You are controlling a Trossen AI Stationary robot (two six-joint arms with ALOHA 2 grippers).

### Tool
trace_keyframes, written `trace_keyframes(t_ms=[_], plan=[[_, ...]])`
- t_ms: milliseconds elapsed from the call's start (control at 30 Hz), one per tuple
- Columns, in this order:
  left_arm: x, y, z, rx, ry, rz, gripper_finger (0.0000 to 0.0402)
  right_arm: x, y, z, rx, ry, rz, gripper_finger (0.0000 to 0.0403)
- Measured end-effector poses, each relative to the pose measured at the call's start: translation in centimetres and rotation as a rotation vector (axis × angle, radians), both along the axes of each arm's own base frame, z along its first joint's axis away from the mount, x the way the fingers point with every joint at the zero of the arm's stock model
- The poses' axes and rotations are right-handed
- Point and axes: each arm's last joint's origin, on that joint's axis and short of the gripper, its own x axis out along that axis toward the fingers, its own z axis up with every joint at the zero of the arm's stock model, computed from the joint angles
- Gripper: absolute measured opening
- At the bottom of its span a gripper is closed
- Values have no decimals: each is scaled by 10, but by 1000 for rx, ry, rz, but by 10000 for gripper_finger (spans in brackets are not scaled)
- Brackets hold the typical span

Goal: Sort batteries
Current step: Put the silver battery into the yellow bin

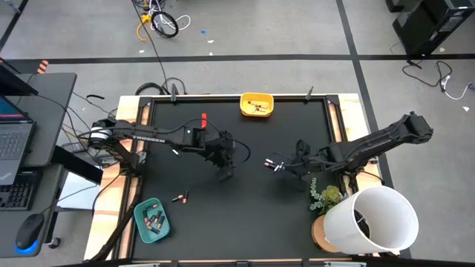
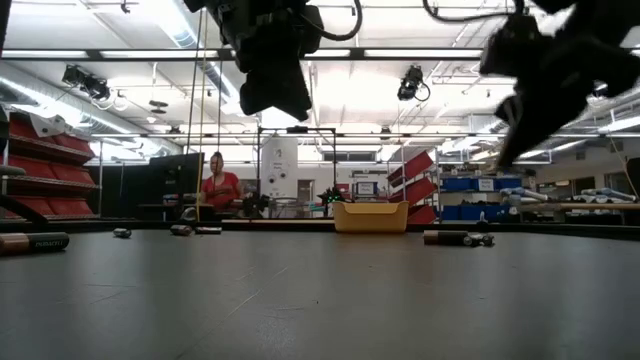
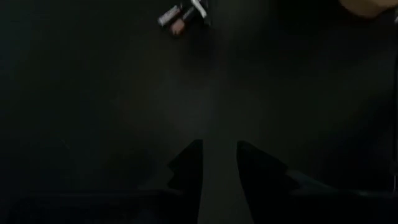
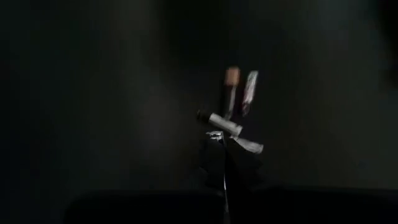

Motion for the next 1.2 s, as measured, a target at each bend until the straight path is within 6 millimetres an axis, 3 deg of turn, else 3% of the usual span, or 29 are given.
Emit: trace_keyframes(t_ms=[167,400,567,667,767,833,967,1200], plan=[[11,7,7,-16,-155,13,113,10,-11,29,-4,-157,-45,0],[23,29,9,-108,-433,144,119,27,-27,68,98,-563,-169,0],[25,33,10,-113,-484,160,170,30,-29,82,136,-708,-192,0],[26,33,9,-89,-488,146,216,31,-29,81,127,-704,-200,0],[19,34,-4,-62,-333,204,242,30,-29,75,134,-657,-224,0],[11,34,-13,-40,-214,210,242,31,-31,70,186,-621,-253,0],[7,27,-15,8,-159,81,216,33,-31,59,243,-534,-255,2],[28,31,-40,-8,-185,44,197,27,-34,49,261,-409,-279,29]])
